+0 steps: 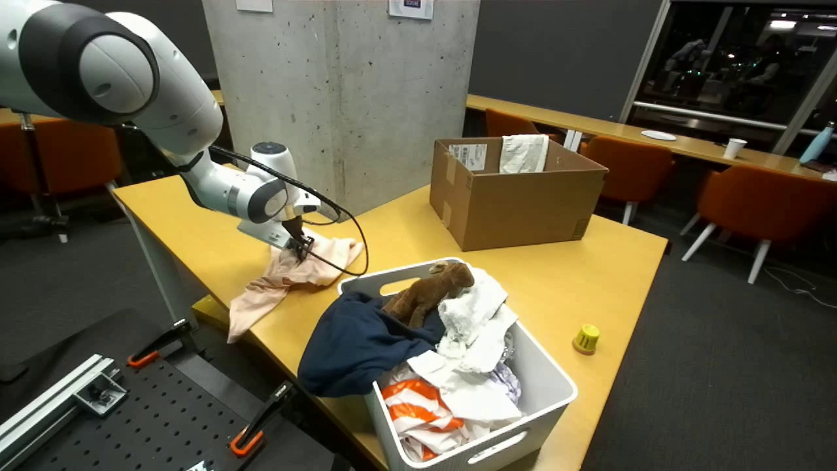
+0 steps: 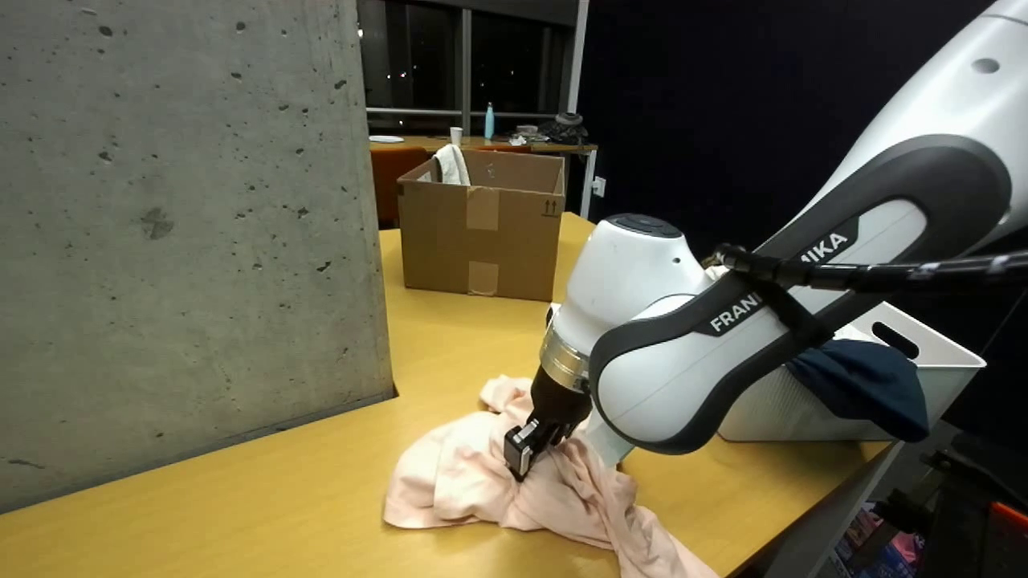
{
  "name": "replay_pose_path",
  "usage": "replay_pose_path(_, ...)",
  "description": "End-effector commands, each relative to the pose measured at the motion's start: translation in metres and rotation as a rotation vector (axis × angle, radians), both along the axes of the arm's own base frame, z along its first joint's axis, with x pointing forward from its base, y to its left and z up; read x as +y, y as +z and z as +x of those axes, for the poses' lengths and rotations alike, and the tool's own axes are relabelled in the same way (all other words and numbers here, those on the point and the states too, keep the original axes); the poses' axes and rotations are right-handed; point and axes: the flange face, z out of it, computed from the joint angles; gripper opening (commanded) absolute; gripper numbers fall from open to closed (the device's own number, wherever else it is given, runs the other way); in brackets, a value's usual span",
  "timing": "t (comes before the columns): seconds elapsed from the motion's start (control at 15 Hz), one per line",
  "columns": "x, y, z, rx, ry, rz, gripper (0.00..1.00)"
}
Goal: Put the peach t-shirt over the radish then wrap the radish in the t-shirt and put the t-shirt in the white storage container.
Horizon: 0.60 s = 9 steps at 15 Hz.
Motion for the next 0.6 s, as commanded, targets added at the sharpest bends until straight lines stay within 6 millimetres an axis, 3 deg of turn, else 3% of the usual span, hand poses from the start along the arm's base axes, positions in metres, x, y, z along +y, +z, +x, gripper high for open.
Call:
replay_pose_path(0.0,0.002,0.005,0.005,0.006,-0.001,-0.002,0.14)
replay_pose_path(0.13,0.004,0.016,0.006,-0.002,-0.004,-0.001,0.01)
replay_pose_path(0.2,0.004,0.027,0.006,-0.012,-0.005,0.0,0.05)
replay_pose_path(0.33,0.0,0.045,0.01,-0.033,-0.011,0.002,0.03)
replay_pose_path(0.53,-0.025,0.083,0.022,-0.08,-0.05,0.021,0.05)
